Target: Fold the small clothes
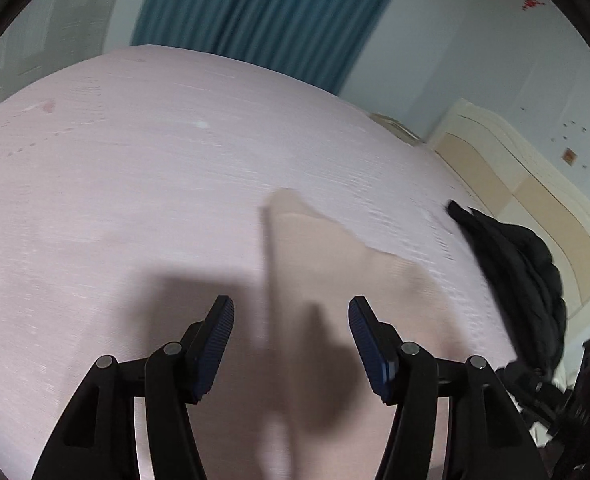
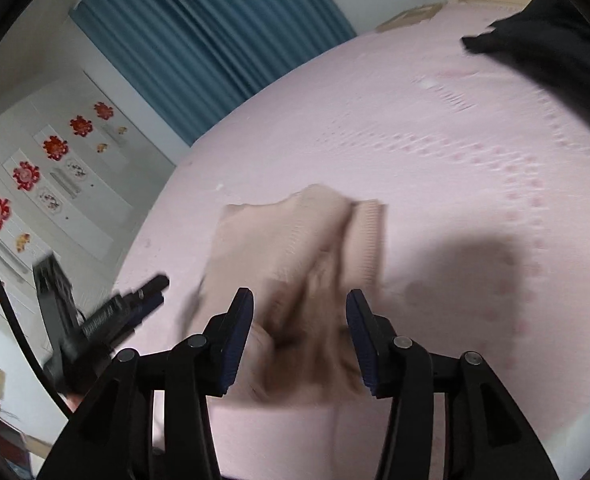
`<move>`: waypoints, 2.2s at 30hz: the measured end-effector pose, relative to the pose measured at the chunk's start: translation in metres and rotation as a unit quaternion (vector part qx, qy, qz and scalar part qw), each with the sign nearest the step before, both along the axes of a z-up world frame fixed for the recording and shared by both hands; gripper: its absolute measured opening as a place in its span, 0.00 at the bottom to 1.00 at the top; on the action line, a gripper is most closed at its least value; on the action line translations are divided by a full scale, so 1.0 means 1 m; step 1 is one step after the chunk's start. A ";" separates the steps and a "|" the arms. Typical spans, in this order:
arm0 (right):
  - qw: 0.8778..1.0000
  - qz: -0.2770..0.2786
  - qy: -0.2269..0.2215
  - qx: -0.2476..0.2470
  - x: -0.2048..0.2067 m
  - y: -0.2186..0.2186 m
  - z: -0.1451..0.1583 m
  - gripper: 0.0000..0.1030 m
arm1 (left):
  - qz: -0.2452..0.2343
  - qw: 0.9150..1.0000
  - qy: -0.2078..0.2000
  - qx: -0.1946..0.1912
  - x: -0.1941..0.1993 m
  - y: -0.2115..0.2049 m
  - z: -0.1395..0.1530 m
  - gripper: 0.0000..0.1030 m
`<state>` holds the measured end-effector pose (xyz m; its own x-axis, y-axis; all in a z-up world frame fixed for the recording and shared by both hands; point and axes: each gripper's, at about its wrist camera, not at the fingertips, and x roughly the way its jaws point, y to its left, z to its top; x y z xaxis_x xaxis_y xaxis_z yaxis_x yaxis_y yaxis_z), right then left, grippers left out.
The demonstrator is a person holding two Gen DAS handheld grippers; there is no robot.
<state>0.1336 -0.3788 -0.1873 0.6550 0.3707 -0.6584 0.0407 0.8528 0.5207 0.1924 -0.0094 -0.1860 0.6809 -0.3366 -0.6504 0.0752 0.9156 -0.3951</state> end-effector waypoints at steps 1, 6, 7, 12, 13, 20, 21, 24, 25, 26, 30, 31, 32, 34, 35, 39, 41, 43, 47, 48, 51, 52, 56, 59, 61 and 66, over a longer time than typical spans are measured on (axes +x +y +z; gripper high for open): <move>1.000 0.003 0.008 -0.012 0.008 0.010 -0.004 0.46 | 0.002 1.000 0.002 -0.004 0.001 0.006 -0.004 0.56; 0.993 -0.002 0.062 -0.096 0.032 0.042 -0.026 0.36 | -0.003 0.999 0.021 -0.029 0.007 0.020 -0.027 0.56; 0.993 -0.002 0.056 -0.106 0.032 0.045 -0.025 0.29 | -0.006 0.999 0.021 -0.030 0.006 0.022 -0.029 0.56; 0.994 0.008 -0.053 -0.100 0.001 0.036 0.005 0.19 | -0.015 0.999 0.016 -0.026 0.003 0.019 -0.034 0.56; 0.993 -0.001 -0.069 -0.093 -0.008 0.031 0.007 0.19 | -0.016 0.999 0.015 -0.027 0.002 0.019 -0.034 0.56; 0.996 -0.025 0.036 -0.073 0.003 0.001 -0.039 0.34 | -0.027 0.999 0.007 -0.038 -0.001 0.015 -0.031 0.56; 0.996 -0.031 0.034 -0.077 0.003 -0.002 -0.035 0.40 | -0.029 0.999 0.005 -0.036 -0.001 0.014 -0.031 0.56; 0.996 -0.030 0.037 -0.073 0.014 -0.008 -0.030 0.47 | -0.044 0.998 0.008 -0.049 0.001 0.012 -0.033 0.56; 0.996 -0.025 0.043 -0.071 0.019 -0.007 -0.030 0.47 | -0.054 0.997 0.013 -0.059 0.002 0.010 -0.034 0.56; 0.996 -0.021 0.048 -0.068 0.025 -0.007 -0.031 0.48 | -0.060 0.996 0.015 -0.061 0.004 0.006 -0.034 0.56; 0.997 -0.009 0.068 -0.047 0.047 -0.009 -0.043 0.56 | -0.063 0.997 0.012 -0.052 0.007 0.003 -0.034 0.56; 0.996 -0.005 0.076 -0.036 0.053 -0.011 -0.048 0.58 | -0.063 0.997 0.011 -0.053 0.009 0.004 -0.033 0.56; 0.996 -0.002 0.085 -0.025 0.061 -0.011 -0.053 0.62 | -0.063 0.996 0.009 -0.056 0.010 0.005 -0.032 0.56; 0.995 0.008 0.104 0.004 0.072 -0.014 -0.066 0.67 | -0.061 0.996 0.005 -0.060 0.011 0.009 -0.030 0.56; 0.994 0.010 0.105 0.014 0.075 -0.016 -0.071 0.69 | -0.060 0.996 0.003 -0.061 0.012 0.010 -0.030 0.56; 0.994 0.026 0.110 0.008 0.089 -0.009 -0.075 0.71 | -0.052 0.996 -0.001 -0.073 0.012 0.022 -0.028 0.56; 0.992 0.044 0.117 0.012 0.095 -0.002 -0.078 0.61 | -0.049 0.996 -0.001 -0.080 0.013 0.026 -0.027 0.56; 0.988 0.058 0.132 0.060 0.103 -0.002 -0.084 0.50 | -0.046 0.995 -0.003 -0.086 0.014 0.030 -0.026 0.56; 0.989 0.051 0.123 0.072 0.103 -0.005 -0.075 0.35 | -0.031 0.995 -0.009 -0.097 0.012 0.037 -0.023 0.56; 0.990 0.048 0.113 0.076 0.099 -0.003 -0.064 0.34 | -0.030 0.994 -0.009 -0.101 0.011 0.038 -0.022 0.56; 0.990 0.028 0.079 0.111 0.086 -0.004 -0.032 0.32 | -0.025 0.994 -0.015 -0.110 0.007 0.044 -0.018 0.56; 0.992 0.023 0.065 0.109 0.083 -0.002 -0.017 0.31 | -0.021 0.994 -0.016 -0.109 0.006 0.045 -0.018 0.56; 1.000 0.002 0.023 0.008 0.073 0.025 0.049 0.31 | -0.010 0.993 -0.020 -0.117 0.004 0.054 -0.015 0.56; 0.996 -0.018 0.031 -0.079 0.081 0.047 0.079 0.31 | 0.006 0.994 -0.028 -0.102 0.001 0.061 -0.010 0.56; 0.992 -0.022 0.033 -0.120 0.093 0.064 0.089 0.31 | 0.022 0.997 -0.023 -0.077 0.002 0.067 -0.005 0.56; 0.995 0.010 0.050 -0.091 0.132 0.103 0.089 0.31 | 0.073 0.996 -0.017 -0.043 0.018 0.093 0.009 0.56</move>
<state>0.2658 -0.2757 -0.0983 0.5769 0.2527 -0.7768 0.0661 0.9334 0.3527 0.2103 0.0837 -0.1775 0.7481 -0.2856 -0.5990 -0.0410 0.8811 -0.4712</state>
